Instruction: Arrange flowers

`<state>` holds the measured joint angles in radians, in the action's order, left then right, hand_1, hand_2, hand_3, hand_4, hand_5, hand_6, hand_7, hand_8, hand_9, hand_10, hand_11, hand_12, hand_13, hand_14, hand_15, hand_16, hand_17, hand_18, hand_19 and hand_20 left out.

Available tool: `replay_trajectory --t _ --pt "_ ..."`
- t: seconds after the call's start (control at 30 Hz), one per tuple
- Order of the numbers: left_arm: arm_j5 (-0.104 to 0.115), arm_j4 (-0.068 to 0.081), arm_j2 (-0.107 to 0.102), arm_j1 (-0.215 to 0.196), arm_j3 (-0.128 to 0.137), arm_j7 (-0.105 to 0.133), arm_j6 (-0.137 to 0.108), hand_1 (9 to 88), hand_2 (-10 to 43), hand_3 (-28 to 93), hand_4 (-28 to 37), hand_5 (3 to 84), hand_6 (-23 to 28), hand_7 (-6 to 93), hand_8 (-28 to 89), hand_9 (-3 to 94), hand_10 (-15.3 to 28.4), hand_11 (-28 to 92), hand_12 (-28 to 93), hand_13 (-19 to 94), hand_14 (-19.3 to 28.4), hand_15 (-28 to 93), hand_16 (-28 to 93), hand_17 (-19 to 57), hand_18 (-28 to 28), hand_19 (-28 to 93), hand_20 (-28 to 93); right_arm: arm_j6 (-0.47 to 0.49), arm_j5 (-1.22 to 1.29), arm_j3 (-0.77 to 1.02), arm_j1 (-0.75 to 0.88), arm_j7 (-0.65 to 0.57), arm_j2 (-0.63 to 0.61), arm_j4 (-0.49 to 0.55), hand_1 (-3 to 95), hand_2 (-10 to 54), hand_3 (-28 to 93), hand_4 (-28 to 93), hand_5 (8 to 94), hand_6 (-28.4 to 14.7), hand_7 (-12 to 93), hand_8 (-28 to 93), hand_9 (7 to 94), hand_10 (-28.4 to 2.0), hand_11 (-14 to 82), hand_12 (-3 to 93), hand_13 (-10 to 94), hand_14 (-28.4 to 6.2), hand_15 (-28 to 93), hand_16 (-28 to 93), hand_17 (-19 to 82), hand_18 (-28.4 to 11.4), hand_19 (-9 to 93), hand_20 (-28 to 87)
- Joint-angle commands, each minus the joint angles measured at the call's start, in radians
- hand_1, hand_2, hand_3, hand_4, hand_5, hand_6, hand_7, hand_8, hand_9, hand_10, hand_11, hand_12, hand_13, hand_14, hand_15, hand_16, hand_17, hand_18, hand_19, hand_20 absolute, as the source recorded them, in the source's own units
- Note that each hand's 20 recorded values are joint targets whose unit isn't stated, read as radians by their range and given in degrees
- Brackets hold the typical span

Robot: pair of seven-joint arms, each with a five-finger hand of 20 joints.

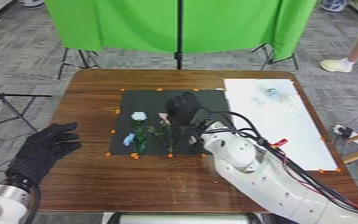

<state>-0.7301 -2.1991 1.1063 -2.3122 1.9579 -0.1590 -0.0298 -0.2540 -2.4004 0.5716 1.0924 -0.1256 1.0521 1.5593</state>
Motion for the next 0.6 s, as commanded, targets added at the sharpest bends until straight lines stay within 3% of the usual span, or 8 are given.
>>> replay_trajectory --t 0.03,0.6 --pt "0.000 0.012 0.000 0.000 -0.008 -0.014 0.003 29.2 7.9 73 -28.3 44.6 7.2 31.3 -14 41.4 17.3 46 19 36 20.9 70 -6 -2.9 24.5 67 -1 -0.036 -0.047 -0.034 -0.021 -0.043 0.043 -0.057 48.0 -5.3 81 -28 69.9 1.2 46 -13 85.0 -4.8 29.7 39.6 79 -2.9 57 28 34 -15.1 78 35" --pt "-0.003 0.012 0.004 0.002 -0.003 -0.013 0.006 29.2 7.9 73 -28.3 44.5 7.2 31.3 -14 41.4 17.4 46 19 36 20.8 70 -6 -2.9 24.5 67 -1 -0.049 -0.051 -0.034 -0.018 -0.052 0.052 -0.058 42.2 -8.3 80 -28 67.9 1.1 46 -12 82.6 -5.4 30.0 39.3 77 -3.4 58 29 32 -15.3 77 36"
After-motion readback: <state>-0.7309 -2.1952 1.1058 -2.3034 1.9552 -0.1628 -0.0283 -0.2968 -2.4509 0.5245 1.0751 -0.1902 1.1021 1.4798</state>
